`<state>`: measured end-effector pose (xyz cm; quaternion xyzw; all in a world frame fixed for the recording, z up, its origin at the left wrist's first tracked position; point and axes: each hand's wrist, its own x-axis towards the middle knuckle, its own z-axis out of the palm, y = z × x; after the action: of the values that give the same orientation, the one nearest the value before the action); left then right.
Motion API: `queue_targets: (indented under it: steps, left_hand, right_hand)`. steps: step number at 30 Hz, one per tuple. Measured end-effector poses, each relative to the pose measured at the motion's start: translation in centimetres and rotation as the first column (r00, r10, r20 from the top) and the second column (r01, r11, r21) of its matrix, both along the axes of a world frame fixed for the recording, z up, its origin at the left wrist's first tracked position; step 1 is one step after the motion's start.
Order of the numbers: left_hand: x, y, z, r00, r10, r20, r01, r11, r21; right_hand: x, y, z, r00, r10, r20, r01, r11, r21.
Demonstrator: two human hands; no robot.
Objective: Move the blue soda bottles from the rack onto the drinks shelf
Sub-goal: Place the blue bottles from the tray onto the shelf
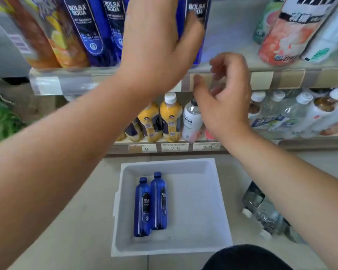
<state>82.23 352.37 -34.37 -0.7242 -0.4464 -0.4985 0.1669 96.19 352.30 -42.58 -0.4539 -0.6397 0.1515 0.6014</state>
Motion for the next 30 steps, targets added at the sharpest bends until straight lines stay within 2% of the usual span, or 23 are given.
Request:
queue_targets:
  steps: [2, 3, 5, 6, 7, 9, 10, 12, 14, 17, 20, 24, 27, 30]
  left_hand:
    - [-0.4, -4.2, -5.9, 0.988, -0.129, 0.089, 0.141, 0.979, -0.146]
    - [-0.7, -6.4, -9.8, 0.983, -0.103, 0.155, 0.145, 0.946, -0.290]
    - [-1.5, -10.1, -17.5, 0.957, 0.109, 0.269, 0.075, 0.802, -0.593]
    - [-1.8, -11.6, -21.1, 0.925, 0.246, 0.289, 0.053, 0.670, -0.740]
    - [-1.9, -13.0, -24.5, 0.887, 0.380, 0.264, 0.046, 0.495, -0.868]
    - [-2.0, -14.7, -29.0, 0.831, 0.535, 0.155, 0.070, 0.175, -0.982]
    - [-2.1, -15.4, -31.0, 0.827, 0.556, 0.085, 0.063, 0.059, -0.996]
    - [-2.1, -16.3, -33.7, 0.826, 0.563, -0.030, 0.021, -0.084, -0.996]
    - [-1.8, -16.7, -35.3, 0.813, 0.576, -0.078, 0.002, -0.137, -0.991]
    - [-1.3, -16.4, -36.5, 0.792, 0.598, -0.124, -0.043, -0.148, -0.988]
    - [-1.1, -16.0, -37.0, 0.811, 0.554, -0.187, -0.113, -0.166, -0.980]
    - [-0.1, -16.0, -36.9, 0.820, 0.516, -0.249, -0.174, -0.190, -0.966]
    - [0.8, -16.2, -37.3, 0.810, 0.523, -0.267, -0.143, -0.265, -0.953]
    - [0.7, -16.6, -37.7, 0.733, 0.658, -0.174, 0.028, -0.284, -0.958]
  right_hand:
    - [-0.1, -2.4, -3.9, 0.995, 0.083, 0.058, -0.079, 0.994, -0.076]
    - [-0.4, -3.5, -6.3, 0.988, 0.121, 0.095, -0.106, 0.983, -0.147]
    - [-1.0, -5.2, -11.2, 0.966, 0.216, 0.140, -0.152, 0.918, -0.366]
    - [-1.4, -5.9, -13.6, 0.952, 0.276, 0.130, -0.176, 0.845, -0.504]
    - [-1.8, -6.7, -15.9, 0.937, 0.325, 0.124, -0.179, 0.756, -0.630]
    - [-1.9, -7.8, -19.3, 0.912, 0.396, 0.110, -0.144, 0.558, -0.817]
    - [-2.1, -8.5, -21.0, 0.902, 0.420, 0.097, -0.114, 0.449, -0.886]
    - [-2.6, -9.7, -23.5, 0.876, 0.473, 0.093, -0.057, 0.295, -0.954]
    - [-3.0, -10.8, -26.3, 0.850, 0.514, 0.116, 0.001, 0.220, -0.976]
    - [-3.2, -12.2, -29.2, 0.856, 0.511, 0.080, 0.022, 0.119, -0.993]
    - [-3.7, -13.1, -31.2, 0.899, 0.434, -0.062, -0.069, -0.001, -0.998]
    - [-3.8, -13.8, -32.0, 0.925, 0.237, -0.298, -0.277, -0.119, -0.954]
    - [-3.4, -14.7, -31.8, 0.917, 0.164, -0.364, -0.343, -0.143, -0.928]
    - [-2.9, -15.5, -31.2, 0.924, 0.140, -0.355, -0.341, -0.116, -0.933]
